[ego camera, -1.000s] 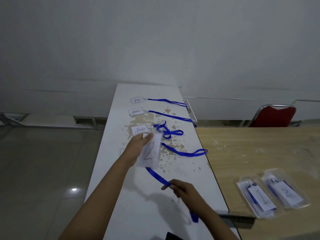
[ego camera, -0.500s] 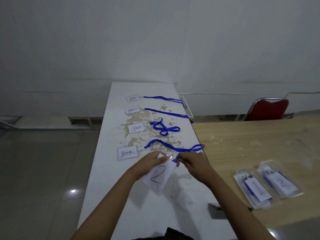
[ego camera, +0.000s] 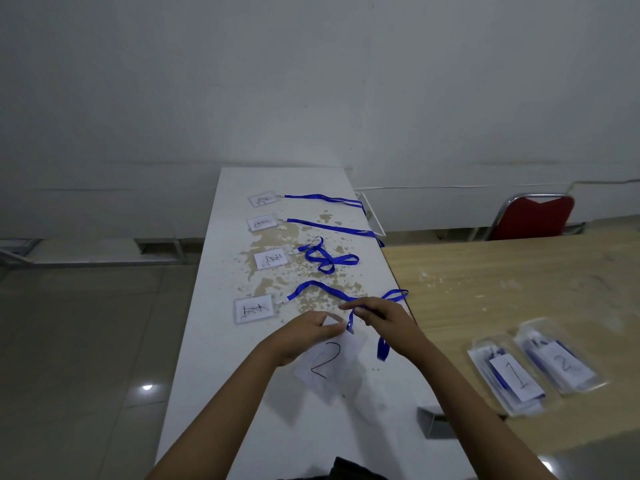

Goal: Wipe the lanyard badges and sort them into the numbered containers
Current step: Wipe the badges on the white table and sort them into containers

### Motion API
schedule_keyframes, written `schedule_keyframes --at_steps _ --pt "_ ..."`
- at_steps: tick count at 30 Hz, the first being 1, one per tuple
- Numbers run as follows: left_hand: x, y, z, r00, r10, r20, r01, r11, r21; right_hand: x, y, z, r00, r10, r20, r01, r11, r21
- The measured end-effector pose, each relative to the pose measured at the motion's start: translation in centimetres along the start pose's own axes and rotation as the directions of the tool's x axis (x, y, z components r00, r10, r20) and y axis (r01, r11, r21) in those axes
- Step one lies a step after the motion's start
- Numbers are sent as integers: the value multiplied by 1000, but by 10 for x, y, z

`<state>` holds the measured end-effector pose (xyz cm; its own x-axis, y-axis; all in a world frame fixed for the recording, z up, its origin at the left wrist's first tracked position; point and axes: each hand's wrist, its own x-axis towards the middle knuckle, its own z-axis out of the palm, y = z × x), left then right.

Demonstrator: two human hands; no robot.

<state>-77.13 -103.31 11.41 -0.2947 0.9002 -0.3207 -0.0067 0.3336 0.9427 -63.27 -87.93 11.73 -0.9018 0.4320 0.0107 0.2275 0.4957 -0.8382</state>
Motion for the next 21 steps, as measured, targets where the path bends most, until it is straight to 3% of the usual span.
schedule_keyframes --at_steps 3,6,9,14,18,21 --pt "1 -1 3 1000 -20 9 22 956 -292 0 3 5 995 75 -69 -61 980 192" --pt "6 -1 2 998 16 -59 -46 820 -571 -7 8 19 977 198 -79 -138 870 474" --pt "12 0 -2 985 -13 -170 -120 657 -744 -17 13 38 962 271 -41 -187 757 626" --pt "22 -3 -10 941 -105 -323 -211 562 -800 -35 16 64 942 326 75 -256 562 787" --pt "28 -4 -14 879 -199 -432 -253 574 -779 -49 16 74 926 327 188 -346 539 768" --pt "32 -7 -17 823 -311 -476 -202 623 -756 -55 19 69 896 300 328 -441 520 731"
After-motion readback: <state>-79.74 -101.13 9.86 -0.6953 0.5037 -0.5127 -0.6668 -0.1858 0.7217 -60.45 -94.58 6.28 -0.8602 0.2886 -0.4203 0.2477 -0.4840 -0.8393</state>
